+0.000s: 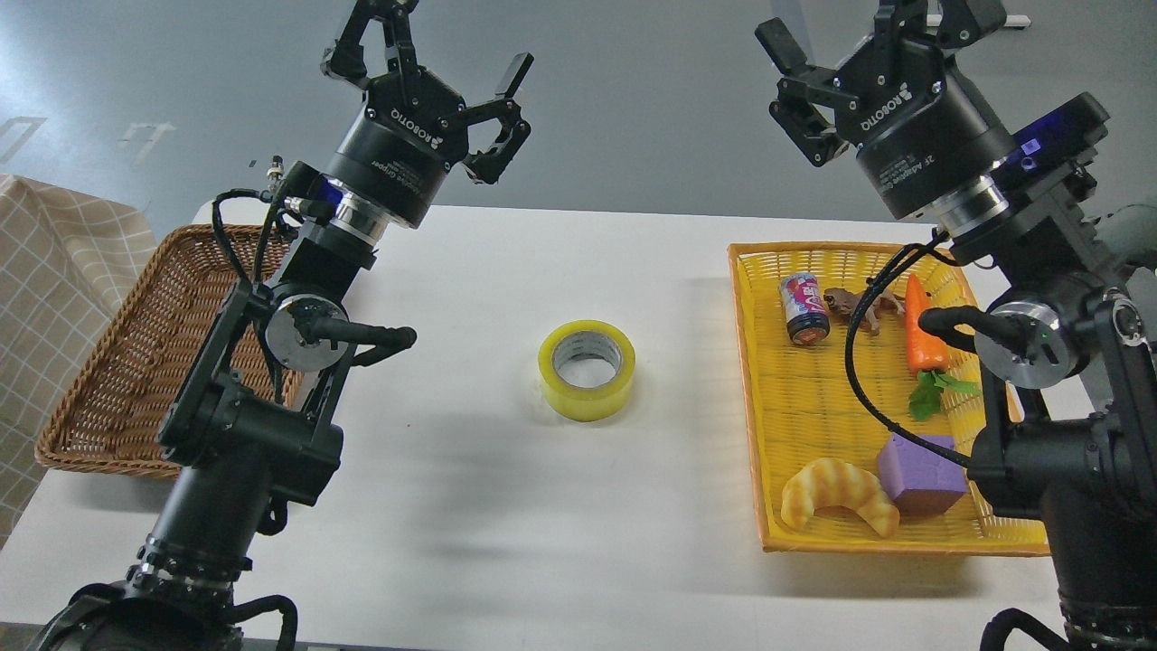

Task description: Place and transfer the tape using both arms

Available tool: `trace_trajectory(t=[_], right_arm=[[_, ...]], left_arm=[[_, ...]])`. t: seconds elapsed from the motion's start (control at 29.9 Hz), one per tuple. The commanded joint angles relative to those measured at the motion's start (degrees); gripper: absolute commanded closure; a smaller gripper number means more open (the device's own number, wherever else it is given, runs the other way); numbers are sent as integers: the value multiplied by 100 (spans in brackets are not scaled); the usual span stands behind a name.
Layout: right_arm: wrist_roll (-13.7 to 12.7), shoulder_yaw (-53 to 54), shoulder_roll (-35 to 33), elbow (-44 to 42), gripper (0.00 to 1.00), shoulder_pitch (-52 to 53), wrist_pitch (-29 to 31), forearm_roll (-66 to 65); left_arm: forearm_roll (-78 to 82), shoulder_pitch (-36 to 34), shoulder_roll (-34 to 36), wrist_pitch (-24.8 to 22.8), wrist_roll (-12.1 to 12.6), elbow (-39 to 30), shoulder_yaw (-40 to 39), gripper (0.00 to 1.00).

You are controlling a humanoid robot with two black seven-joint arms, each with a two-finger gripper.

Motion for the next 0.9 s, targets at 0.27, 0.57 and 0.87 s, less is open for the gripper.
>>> trace_trajectory(t=[0.27,0.57,0.87], right_arm=[[0,-1,0,-1,0,-10,4,0],[0,34,0,16,0,-80,-5,0],[0,51,0,157,0,-98,4,0]], left_arm=[[799,-94,0,86,-243,35,193,2],[5187,-550,114,1545,-859,518,1650,2],[7109,-1315,394,1897,-920,2196,3171,2]])
